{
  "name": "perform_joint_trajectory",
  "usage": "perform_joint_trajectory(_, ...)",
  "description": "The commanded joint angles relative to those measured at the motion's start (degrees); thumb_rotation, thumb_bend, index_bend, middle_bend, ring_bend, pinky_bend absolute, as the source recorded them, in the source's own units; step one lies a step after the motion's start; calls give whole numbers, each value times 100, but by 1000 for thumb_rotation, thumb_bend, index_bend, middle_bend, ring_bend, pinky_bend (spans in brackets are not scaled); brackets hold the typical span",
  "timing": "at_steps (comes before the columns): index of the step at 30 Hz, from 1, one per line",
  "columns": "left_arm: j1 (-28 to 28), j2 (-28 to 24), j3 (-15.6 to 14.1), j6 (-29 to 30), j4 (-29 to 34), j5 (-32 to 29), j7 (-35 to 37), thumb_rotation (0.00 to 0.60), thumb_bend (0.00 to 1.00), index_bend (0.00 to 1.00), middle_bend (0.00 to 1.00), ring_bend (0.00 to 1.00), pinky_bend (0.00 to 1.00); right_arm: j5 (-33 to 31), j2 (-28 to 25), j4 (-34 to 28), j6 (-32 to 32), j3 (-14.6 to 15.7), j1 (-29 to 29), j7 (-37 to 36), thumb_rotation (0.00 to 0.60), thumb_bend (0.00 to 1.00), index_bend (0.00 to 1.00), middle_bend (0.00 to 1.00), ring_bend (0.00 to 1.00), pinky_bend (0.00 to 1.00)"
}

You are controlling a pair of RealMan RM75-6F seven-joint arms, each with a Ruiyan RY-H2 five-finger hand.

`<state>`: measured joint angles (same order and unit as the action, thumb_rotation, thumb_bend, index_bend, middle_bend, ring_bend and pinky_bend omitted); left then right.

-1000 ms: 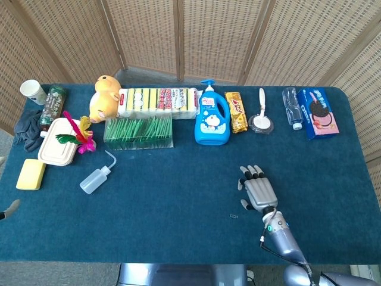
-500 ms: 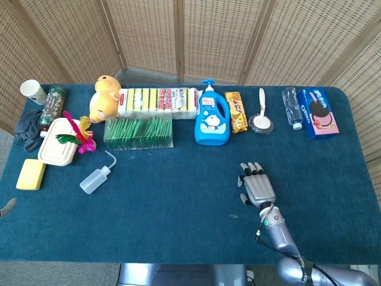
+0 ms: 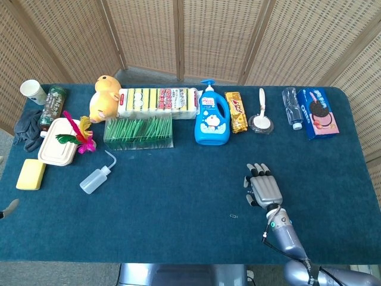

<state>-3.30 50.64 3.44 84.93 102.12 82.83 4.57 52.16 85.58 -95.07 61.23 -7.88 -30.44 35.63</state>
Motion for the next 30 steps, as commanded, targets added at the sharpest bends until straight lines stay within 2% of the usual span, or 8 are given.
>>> perform_joint_trajectory(1,0,-2,-7,-3,3,11,8,600,409,0,0,0,0,66,-27,65,10,50,25,-103,600,392,460,0,0,0)
perform_joint_trajectory(5,2,-7,-8,1,3,14,19,600,409,0,0,0,0,155,-33,133,26,107,58,-244,600,391,465,0,0,0)
perform_joint_trajectory(11,-1,-8,-17,-5,5,30,19,600,409,0,0,0,0,263,0,319,-2,173,97,-482,600,392,370,0,0,0)
perform_joint_trajectory(16,-7,-5,-26,-17,11,40,12,600,410,0,0,0,0,356,54,453,33,194,103,-564,600,393,355,0,0,0)
perform_joint_trajectory(22,-10,-7,-35,-30,11,47,15,600,410,0,0,0,0,411,68,528,72,213,122,-627,600,393,383,0,0,0)
perform_joint_trajectory(26,-19,-9,-39,-48,15,47,20,600,410,0,0,0,0,448,47,529,90,241,146,-661,600,392,441,0,0,0)
perform_joint_trajectory(30,-16,-11,-41,-40,21,53,23,600,409,0,0,0,0,502,47,542,110,266,170,-713,600,392,439,0,0,0)
